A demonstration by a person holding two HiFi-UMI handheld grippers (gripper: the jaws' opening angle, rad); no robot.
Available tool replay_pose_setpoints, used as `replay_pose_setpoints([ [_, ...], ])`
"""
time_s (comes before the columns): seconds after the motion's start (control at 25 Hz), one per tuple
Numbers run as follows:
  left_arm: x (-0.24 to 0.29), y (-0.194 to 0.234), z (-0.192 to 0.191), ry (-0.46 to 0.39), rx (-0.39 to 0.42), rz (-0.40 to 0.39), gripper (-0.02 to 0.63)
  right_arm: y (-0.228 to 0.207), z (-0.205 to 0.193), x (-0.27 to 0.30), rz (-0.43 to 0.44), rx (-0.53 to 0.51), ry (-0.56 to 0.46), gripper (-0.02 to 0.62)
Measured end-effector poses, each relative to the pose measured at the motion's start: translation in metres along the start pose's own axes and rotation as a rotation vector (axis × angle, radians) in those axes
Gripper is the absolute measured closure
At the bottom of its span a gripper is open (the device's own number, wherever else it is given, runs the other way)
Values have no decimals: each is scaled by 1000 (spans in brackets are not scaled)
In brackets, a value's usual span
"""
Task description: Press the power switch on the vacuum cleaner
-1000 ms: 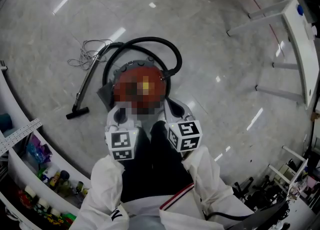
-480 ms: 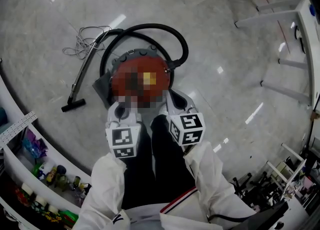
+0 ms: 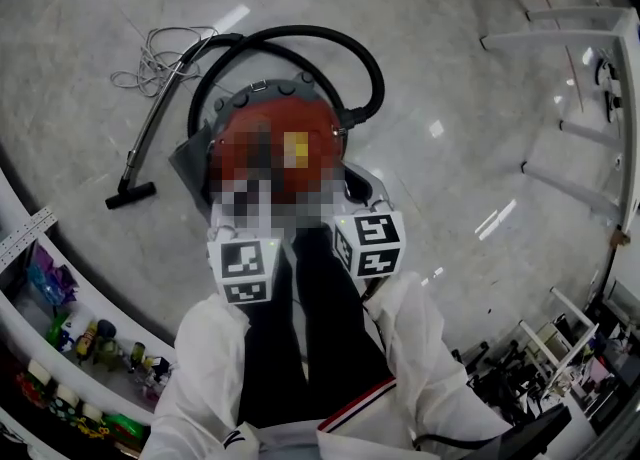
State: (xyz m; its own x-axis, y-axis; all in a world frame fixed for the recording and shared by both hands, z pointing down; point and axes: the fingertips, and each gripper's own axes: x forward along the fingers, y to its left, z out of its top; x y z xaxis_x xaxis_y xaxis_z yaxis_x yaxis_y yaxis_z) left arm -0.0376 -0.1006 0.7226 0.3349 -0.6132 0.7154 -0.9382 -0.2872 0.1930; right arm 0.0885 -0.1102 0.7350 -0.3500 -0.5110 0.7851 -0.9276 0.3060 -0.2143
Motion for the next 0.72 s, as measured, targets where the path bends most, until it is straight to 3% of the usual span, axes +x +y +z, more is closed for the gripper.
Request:
replay_pose_setpoints([
  [0.72,18,-9,-24,31,-27,8,606,-10,-36,45,13,-54,80,595],
])
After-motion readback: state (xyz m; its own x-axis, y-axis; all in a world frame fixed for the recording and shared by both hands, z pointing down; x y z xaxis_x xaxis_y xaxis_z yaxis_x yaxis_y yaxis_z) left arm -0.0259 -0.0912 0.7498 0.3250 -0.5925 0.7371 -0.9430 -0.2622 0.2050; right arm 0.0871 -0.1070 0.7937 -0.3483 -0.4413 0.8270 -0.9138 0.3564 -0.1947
